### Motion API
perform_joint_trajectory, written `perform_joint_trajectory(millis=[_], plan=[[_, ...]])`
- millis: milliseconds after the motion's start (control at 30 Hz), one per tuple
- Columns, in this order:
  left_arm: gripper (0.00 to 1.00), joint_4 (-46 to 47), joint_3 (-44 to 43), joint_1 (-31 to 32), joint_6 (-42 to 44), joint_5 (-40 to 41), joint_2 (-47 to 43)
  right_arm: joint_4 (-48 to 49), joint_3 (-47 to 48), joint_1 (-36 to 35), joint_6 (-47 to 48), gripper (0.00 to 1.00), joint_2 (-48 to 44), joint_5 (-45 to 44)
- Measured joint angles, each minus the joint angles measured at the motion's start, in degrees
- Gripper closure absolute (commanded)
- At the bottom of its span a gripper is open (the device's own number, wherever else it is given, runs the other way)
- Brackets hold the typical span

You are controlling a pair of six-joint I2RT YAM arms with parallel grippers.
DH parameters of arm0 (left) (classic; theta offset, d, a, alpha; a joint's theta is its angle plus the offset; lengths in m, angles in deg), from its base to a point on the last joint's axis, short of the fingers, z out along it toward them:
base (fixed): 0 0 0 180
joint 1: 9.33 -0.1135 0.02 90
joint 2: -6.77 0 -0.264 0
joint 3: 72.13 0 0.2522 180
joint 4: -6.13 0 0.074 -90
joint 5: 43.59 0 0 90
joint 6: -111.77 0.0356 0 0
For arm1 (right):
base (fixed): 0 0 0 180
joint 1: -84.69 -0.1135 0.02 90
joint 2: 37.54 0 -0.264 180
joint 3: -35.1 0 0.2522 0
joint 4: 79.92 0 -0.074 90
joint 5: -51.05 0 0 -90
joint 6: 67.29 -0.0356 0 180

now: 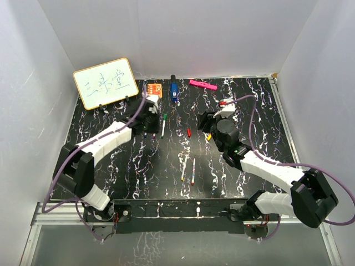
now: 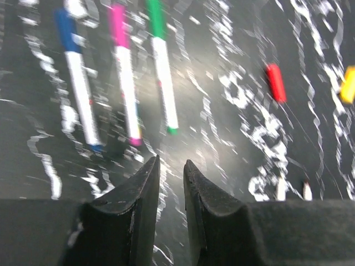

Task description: Insert the pens into the pen caps

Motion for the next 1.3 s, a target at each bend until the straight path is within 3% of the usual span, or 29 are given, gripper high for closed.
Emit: perform_joint_trajectory(millis=[233, 467, 733, 900, 1300], plan=[[0.69, -4.31, 2.71, 13.05, 0.02, -4.35, -1.09, -3.26, 0.24, 0.57, -2.49, 0.49, 0.07, -7.72], [0.68, -9.14, 2.56, 18.84, -0.22, -4.94, -0.07, -8.24, 1.27, 2.1, -6.23, 0.46, 0.87, -12.13], [0.62, -12.41, -1.44, 25.53, -0.33, -4.68, 7.74, -10.64, 1.27, 3.72, -8.52, 0.45, 0.87, -13.29], [0.57, -12.72, -2.58, 28.02, -0.68, -4.46, 10.99, -10.64, 1.27, 4.15, -8.81, 0.45, 0.85, -13.42], [0.55, -12.7, -4.09, 28.65, -1.92, -4.2, 14.1, -10.58, 0.85, 4.85, -9.27, 0.45, 0.74, -13.35]])
